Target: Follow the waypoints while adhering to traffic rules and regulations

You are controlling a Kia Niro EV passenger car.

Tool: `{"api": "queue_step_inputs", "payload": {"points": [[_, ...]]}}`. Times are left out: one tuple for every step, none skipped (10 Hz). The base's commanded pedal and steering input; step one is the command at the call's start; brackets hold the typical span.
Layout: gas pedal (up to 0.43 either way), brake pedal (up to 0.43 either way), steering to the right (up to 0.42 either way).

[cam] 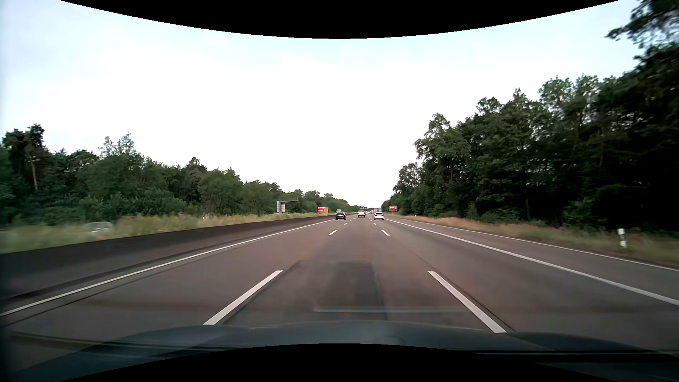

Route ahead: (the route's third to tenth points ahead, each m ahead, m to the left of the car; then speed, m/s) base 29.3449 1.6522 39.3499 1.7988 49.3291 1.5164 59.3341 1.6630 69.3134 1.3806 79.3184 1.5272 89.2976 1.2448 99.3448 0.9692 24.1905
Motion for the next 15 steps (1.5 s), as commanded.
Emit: {"api": "queue_step_inputs", "payload": {"points": [[0.157,0.000,-0.003],[0.157,0.000,-0.003],[0.157,0.000,-0.003],[0.157,0.000,-0.003],[0.157,0.000,-0.003],[0.157,0.000,-0.003],[0.157,0.000,-0.003],[0.157,0.000,-0.003],[0.157,0.000,-0.003],[0.157,0.000,-0.003],[0.157,0.000,-0.003],[0.157,0.000,-0.003],[0.157,0.000,-0.003],[0.157,0.000,-0.003],[0.157,0.000,-0.003]]}}
